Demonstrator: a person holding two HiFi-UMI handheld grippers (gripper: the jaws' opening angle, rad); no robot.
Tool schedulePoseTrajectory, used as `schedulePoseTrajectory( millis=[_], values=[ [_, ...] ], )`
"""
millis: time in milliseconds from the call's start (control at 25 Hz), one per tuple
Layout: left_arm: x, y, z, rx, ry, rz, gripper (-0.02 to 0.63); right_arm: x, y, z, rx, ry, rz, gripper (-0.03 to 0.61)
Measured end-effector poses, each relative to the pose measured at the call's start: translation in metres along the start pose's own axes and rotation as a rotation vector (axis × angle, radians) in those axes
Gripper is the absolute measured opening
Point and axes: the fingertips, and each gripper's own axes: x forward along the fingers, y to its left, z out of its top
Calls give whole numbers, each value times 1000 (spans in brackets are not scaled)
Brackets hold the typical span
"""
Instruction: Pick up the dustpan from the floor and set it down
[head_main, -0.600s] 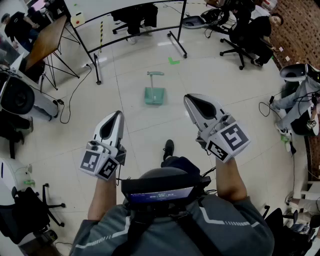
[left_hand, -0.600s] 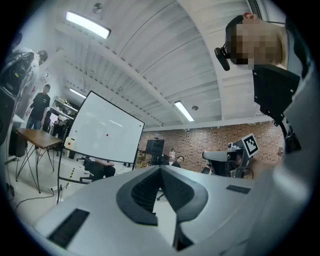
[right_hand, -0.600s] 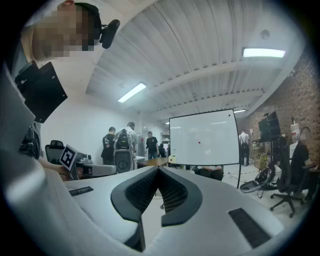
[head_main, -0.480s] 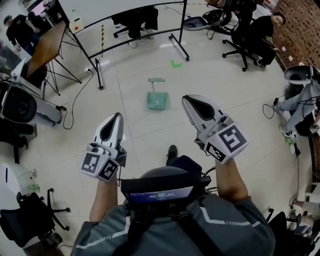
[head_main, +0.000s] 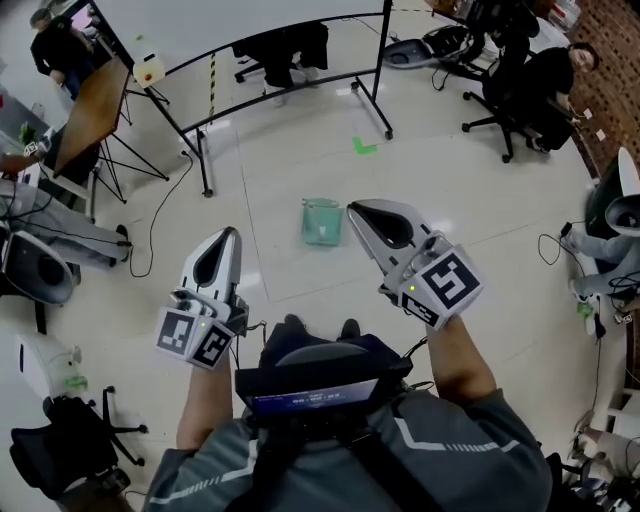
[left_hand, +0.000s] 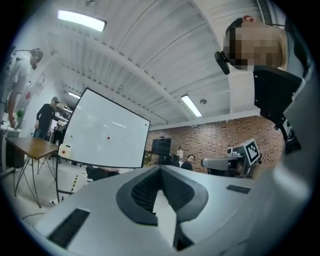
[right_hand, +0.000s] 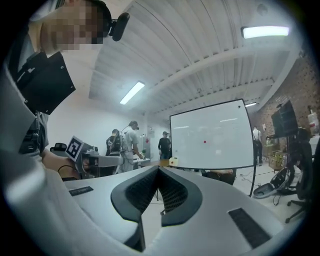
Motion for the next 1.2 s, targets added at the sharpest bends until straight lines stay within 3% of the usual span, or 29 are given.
schedulePoseTrajectory(
  millis=[120,320,560,800,1200],
  values=[
    [35,40,-1,1,-2,-65,21,52,-26,-9,-20,28,-15,21],
    [87,150,11,11,-24,-157,21,156,-63,-18,21,35,-74,20],
    [146,240,7,-25,-1,-212,21,236,-112,-24,12,60,-150,21],
    [198,263,0,-60,-1,-200,21,255,-166,-26,0,52,-192,21],
    [239,254,11,-45,-13,-157,21,267,-196,-14,-58,51,-82,21]
  ],
)
